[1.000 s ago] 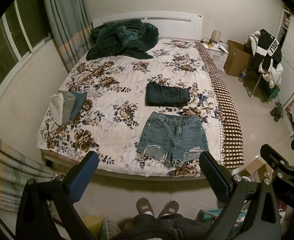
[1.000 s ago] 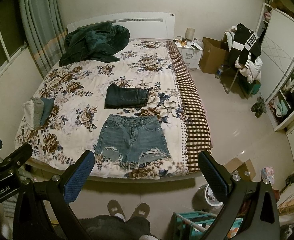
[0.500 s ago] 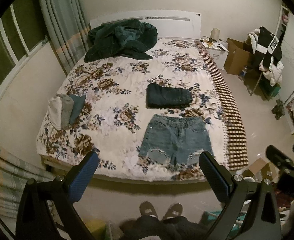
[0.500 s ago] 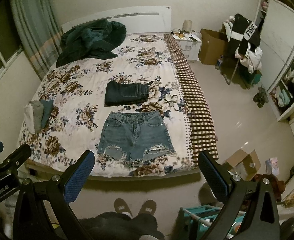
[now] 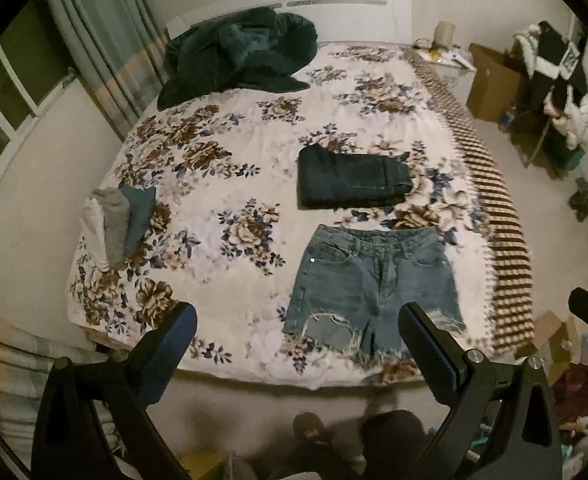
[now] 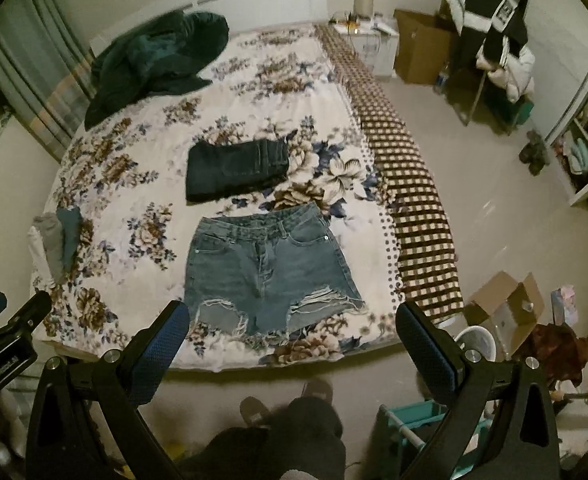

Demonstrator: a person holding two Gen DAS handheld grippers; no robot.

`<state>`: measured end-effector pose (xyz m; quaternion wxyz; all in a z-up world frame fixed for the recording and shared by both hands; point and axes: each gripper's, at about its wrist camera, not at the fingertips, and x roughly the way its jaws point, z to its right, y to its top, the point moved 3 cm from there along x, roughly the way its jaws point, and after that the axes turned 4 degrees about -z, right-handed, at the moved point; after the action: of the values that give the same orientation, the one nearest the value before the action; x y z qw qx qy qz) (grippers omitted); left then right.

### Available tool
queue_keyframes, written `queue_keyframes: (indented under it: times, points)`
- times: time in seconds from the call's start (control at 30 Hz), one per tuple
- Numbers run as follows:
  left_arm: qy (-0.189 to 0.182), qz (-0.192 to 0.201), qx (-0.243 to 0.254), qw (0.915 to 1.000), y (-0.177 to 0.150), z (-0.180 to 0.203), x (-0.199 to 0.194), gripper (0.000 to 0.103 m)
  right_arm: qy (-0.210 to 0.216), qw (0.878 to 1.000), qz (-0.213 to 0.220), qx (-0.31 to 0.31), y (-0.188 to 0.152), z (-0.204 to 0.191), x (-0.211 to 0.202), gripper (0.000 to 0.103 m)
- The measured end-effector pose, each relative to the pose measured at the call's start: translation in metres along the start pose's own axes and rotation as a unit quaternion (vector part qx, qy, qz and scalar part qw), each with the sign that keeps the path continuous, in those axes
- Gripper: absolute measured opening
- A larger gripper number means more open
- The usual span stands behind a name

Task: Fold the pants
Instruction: 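Lower both grippers and grasp the frayed leg hems of the denim shorts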

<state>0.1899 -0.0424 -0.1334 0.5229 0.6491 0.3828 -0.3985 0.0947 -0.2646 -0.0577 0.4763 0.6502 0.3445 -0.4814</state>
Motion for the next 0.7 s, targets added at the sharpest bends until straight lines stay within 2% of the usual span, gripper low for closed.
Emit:
queue_keyframes:
  times: [0.17,0.37,0.53,0.7]
  points:
    - [0.022,-0.045,-0.023,0.9985,0.025,0.033,0.064,0.103,0.020,0.998,-0.051,-0.010,0.056,0.037,0.088,0.103]
    - [0.030,-0.109,-0.066,0.9914,0.030,0.083,0.152,0.103,0.047,0.992,-0.108,-0.044,0.133,0.082,0.207,0.103]
    - [-0.007,-0.176,-0.077,0.9814,0.003,0.156,0.248,0.103,0.047,0.985,-0.152,-0.071,0.169,0.121,0.311,0.103]
    - [-0.058,-0.229,-0.045,0.9707,-0.044,0.256,0.321,0.103,0.039,0.977,-0.188,-0.095,0.171,0.151,0.398,0.103]
